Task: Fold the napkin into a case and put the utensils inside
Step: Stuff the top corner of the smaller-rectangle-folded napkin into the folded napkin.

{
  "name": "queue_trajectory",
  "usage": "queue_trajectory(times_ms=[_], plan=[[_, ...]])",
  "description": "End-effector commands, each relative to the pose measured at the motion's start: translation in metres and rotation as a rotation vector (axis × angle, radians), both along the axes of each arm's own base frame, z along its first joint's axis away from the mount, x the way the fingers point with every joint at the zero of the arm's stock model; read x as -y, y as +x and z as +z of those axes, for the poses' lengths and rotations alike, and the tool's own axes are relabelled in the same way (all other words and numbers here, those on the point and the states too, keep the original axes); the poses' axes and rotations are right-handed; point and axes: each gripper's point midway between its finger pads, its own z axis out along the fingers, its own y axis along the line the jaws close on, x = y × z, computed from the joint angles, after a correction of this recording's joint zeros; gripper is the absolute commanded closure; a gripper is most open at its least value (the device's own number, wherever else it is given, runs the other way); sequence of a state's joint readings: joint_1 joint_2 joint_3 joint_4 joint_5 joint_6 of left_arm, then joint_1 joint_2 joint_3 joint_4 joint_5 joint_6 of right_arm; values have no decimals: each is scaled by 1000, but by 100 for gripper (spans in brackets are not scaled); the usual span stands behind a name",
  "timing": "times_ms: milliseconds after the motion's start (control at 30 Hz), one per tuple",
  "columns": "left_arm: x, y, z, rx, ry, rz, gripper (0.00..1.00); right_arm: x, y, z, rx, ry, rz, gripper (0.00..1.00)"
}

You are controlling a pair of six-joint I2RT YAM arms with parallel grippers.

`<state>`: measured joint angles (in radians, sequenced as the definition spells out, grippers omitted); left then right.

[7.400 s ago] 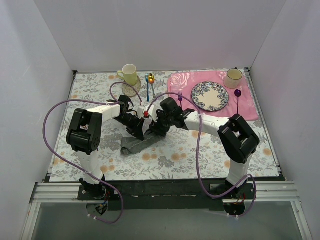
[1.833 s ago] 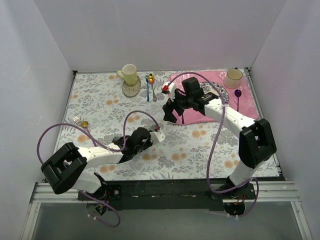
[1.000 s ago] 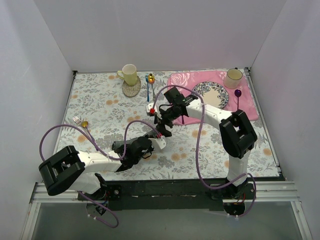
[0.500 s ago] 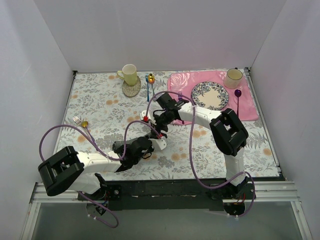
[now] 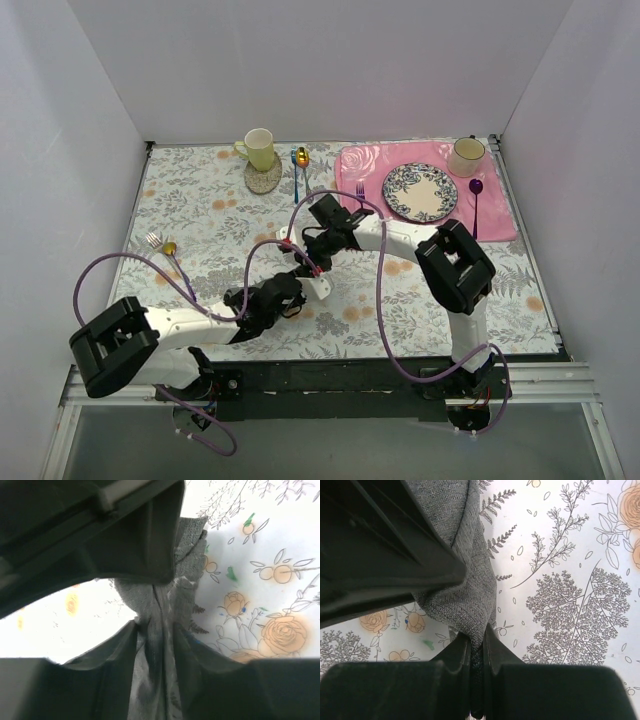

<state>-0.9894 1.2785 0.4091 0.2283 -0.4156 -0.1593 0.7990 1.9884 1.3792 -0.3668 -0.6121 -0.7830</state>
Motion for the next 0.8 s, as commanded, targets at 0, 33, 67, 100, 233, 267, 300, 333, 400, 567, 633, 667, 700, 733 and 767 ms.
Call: queue_trajectory(times_ms=[0, 33, 67, 100, 233, 267, 300, 333, 400, 567, 633, 667, 700, 733, 767], plan=[[-5, -8, 20, -77, -53, 16, 60, 1, 19, 19, 101, 41, -69, 99], [-6, -9, 34, -68, -82, 11, 55, 5, 17, 16, 99, 34, -77, 99], [-4, -14, 38, -89, -95, -16, 48, 6, 18, 16, 110, 29, -86, 99], [-13, -21, 34, -127, -71, -13, 46, 5, 21, 19, 127, 40, -98, 99], [-24, -39, 51, -203, -94, -42, 41, 8, 30, 23, 181, 56, -142, 99], [-27, -39, 63, -190, -121, -40, 40, 11, 32, 24, 202, 55, -157, 99], [-38, -39, 62, -221, -120, -22, 40, 10, 34, 26, 220, 66, -168, 99], [-44, -36, 65, -224, -122, -13, 40, 9, 38, 31, 243, 85, -179, 99], [-64, -26, 74, -251, -149, 46, 41, 12, 44, 33, 283, 84, -204, 99], [-99, -11, 82, -360, -218, 101, 44, 18, 55, 44, 427, 119, -244, 99], [-113, -5, 82, -417, -266, 124, 45, 24, 48, 37, 445, 110, -238, 99], [-116, -4, 80, -442, -261, 104, 45, 24, 51, 45, 490, 129, -243, 99], [-128, -5, 77, -487, -273, 144, 46, 30, 44, 35, 498, 111, -234, 99], [-130, 3, 77, -519, -287, 156, 47, 28, 40, 35, 521, 116, -223, 99], [-124, 4, 81, -550, -330, 118, 48, 27, 39, 41, 552, 132, -225, 99]])
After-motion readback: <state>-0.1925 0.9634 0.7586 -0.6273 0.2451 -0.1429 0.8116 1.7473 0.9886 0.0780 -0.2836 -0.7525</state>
